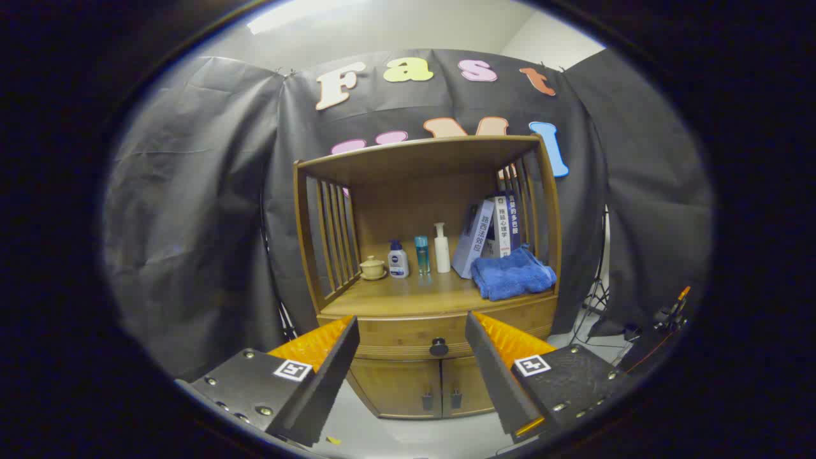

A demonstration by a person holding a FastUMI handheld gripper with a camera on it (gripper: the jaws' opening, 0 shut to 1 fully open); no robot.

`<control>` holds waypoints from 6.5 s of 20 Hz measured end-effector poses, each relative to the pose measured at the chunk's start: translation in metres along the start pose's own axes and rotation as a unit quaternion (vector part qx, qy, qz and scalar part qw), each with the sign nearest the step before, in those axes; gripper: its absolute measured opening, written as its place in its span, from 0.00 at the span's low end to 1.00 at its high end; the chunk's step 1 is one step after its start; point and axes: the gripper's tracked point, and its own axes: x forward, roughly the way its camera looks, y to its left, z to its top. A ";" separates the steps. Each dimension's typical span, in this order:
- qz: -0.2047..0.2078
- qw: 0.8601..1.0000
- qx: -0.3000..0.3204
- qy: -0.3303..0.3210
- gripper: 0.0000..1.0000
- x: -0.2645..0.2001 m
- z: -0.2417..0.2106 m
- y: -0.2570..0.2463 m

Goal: Pull open the drawer, take out the items inside it, and place them on the countertop above the cabinet.

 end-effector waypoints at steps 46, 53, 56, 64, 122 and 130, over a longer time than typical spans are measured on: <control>-0.032 0.999 -0.016 0.019 1.00 0.222 -0.143 -0.078; -0.021 0.999 -0.014 0.039 0.99 0.233 -0.168 -0.067; -0.004 0.999 -0.020 0.047 0.57 0.238 -0.178 -0.055; -0.009 0.997 -0.029 0.070 0.44 0.235 -0.200 -0.053; -0.005 0.986 -0.047 0.158 1.00 0.022 -0.140 -0.003; -0.025 0.960 -0.081 0.267 1.00 0.097 -0.135 -0.015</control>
